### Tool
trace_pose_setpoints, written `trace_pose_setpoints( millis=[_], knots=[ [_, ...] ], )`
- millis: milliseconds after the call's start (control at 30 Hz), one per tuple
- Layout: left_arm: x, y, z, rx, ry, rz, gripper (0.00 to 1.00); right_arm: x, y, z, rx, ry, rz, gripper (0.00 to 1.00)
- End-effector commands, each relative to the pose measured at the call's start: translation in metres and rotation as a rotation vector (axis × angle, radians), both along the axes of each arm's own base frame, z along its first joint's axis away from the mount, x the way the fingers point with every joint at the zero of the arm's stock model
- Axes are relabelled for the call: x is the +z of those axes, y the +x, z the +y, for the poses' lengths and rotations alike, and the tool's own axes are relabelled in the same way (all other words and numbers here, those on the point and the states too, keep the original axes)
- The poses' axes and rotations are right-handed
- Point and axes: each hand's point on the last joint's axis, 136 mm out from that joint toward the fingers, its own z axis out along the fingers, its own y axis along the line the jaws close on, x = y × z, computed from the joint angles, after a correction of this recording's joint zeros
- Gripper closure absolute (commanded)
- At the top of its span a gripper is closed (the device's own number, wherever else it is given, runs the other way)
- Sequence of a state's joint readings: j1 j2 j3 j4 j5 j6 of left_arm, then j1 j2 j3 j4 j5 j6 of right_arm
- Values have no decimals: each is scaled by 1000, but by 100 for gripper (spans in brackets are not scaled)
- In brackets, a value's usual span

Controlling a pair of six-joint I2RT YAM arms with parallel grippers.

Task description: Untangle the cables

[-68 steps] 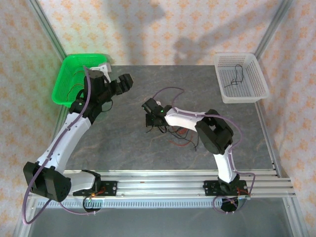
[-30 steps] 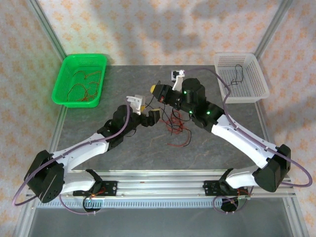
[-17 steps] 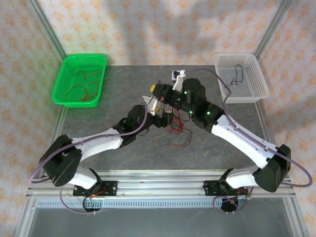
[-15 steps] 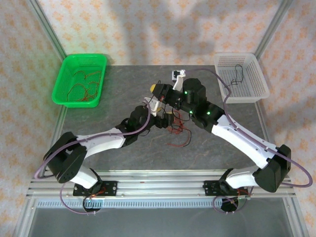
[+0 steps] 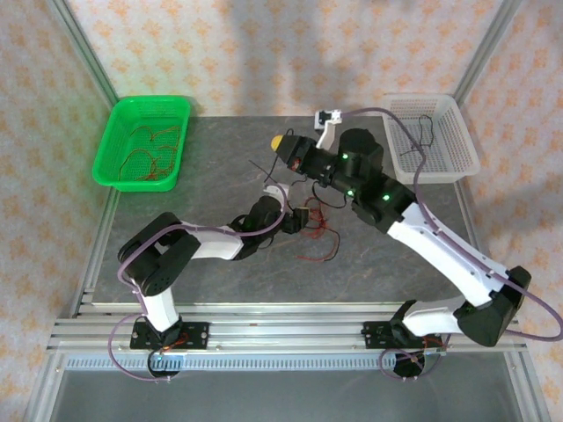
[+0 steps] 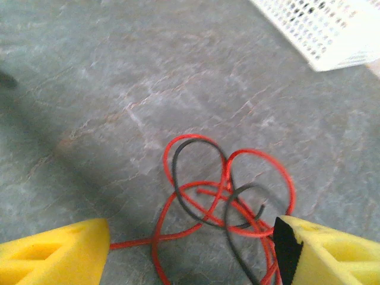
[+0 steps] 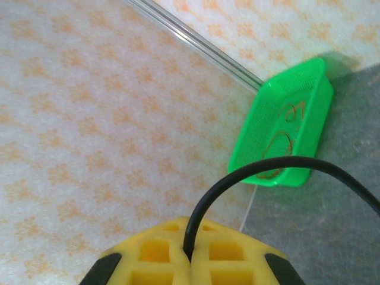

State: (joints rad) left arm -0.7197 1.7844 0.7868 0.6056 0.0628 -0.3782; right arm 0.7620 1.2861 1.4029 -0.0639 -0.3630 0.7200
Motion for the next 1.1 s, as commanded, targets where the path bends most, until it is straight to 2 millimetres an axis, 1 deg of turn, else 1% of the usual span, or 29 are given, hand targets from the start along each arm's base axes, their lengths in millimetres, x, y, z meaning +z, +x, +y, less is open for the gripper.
trace_pose_setpoints(
  millis=[0,133,233,367,500,633,733,800,933,1067],
  knots=[
    [-20,-1,13,60,16,26,27,56,-14,-25,-46,29,-129,100],
    [-38,-10,24,74,44,59,27,82,-20,-39,-87,18,-186,100],
    [-45,-15,29,76,58,72,27,98,-22,-50,-124,8,-221,100],
    [-48,-19,31,74,57,83,27,113,-19,-65,-195,-31,-261,100],
    [-41,-24,31,58,39,82,25,127,-9,-86,-294,-89,-292,100],
    [-22,-30,29,29,1,57,16,140,-2,-102,-379,-145,-335,100],
    [-2,-35,33,27,-29,26,8,149,8,-115,-445,-188,-355,100],
    [17,-38,36,30,-48,-2,1,155,15,-123,-482,-213,-370,100],
    [56,-45,48,46,-72,-65,1,164,33,-145,-562,-251,-385,100],
    [104,-54,64,74,-113,-142,1,162,64,-178,-633,-272,-369,100]
  ],
)
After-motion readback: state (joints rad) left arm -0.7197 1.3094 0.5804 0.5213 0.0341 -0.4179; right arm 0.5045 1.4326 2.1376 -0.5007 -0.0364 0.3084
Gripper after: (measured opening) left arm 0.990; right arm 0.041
